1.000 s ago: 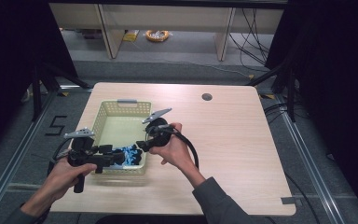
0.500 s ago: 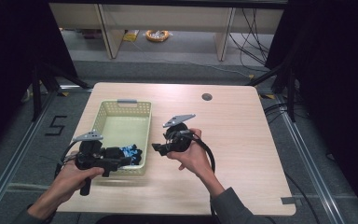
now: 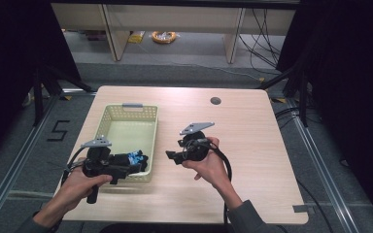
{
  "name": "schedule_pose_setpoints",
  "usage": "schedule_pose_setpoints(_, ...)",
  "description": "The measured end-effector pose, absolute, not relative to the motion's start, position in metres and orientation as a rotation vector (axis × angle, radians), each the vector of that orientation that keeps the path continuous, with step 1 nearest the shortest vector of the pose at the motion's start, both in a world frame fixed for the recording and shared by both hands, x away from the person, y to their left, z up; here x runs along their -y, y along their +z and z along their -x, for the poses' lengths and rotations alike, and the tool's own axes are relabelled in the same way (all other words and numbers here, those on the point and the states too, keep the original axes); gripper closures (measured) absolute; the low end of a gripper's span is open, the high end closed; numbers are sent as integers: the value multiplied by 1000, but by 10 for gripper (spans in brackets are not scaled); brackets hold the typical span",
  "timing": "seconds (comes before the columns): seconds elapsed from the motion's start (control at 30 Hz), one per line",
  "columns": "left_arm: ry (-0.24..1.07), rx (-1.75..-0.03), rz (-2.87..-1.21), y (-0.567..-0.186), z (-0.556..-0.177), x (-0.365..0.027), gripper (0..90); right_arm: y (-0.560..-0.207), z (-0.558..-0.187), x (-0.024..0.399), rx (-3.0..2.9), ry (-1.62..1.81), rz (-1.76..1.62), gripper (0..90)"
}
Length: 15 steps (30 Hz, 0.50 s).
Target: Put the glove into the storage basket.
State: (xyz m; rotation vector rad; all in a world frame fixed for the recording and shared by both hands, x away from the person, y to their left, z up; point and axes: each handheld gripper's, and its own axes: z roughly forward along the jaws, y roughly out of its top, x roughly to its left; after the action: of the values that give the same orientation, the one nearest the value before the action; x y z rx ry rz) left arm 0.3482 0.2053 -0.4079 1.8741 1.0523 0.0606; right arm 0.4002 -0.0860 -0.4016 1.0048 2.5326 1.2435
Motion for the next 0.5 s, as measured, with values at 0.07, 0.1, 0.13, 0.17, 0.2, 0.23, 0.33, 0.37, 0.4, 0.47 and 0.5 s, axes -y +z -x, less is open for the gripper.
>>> schedule_pose_setpoints(0.07, 73, -1054, -1866, -409, -348, -204, 232, -402, -400, 89, -2525, 1249, -1014, 374)
schedule_pose_setpoints(0.1, 66, -1048, -1869, -409, -349, -204, 228, -403, -400, 90, -2524, 1269, -997, 370)
schedule_pose_setpoints(0.13, 61, -1044, -1874, -409, -349, -204, 226, -402, -400, 92, -2523, 1249, -1004, 361)
schedule_pose_setpoints(0.17, 64, -1044, -1872, -409, -349, -203, 224, -402, -399, 93, -2520, 1254, -1003, 356)
schedule_pose_setpoints(0.2, 69, -1039, -1876, -409, -349, -203, 217, -402, -399, 95, -2517, 1257, -1000, 351)
schedule_pose_setpoints(0.23, 72, -1040, -1875, -409, -348, -202, 211, -401, -397, 97, -2510, 1266, -1012, 340)
schedule_pose_setpoints(0.33, 81, -1038, -1875, -410, -348, -200, 199, -402, -397, 100, -2504, 1275, -1014, 335)
schedule_pose_setpoints(0.37, 80, -1039, -1875, -410, -348, -199, 192, -401, -395, 101, -2502, 1269, -1029, 333)
schedule_pose_setpoints(0.4, 63, -1037, -1872, -410, -348, -199, 177, -402, -396, 103, -2497, 1272, -1011, 331)
schedule_pose_setpoints(0.47, 69, -1033, -1869, -411, -347, -198, 167, -403, -394, 107, -2488, 1284, -1011, 330)
schedule_pose_setpoints(0.5, 78, -1032, -1861, -412, -346, -197, 161, -403, -393, 109, -2482, 1284, -1017, 330)
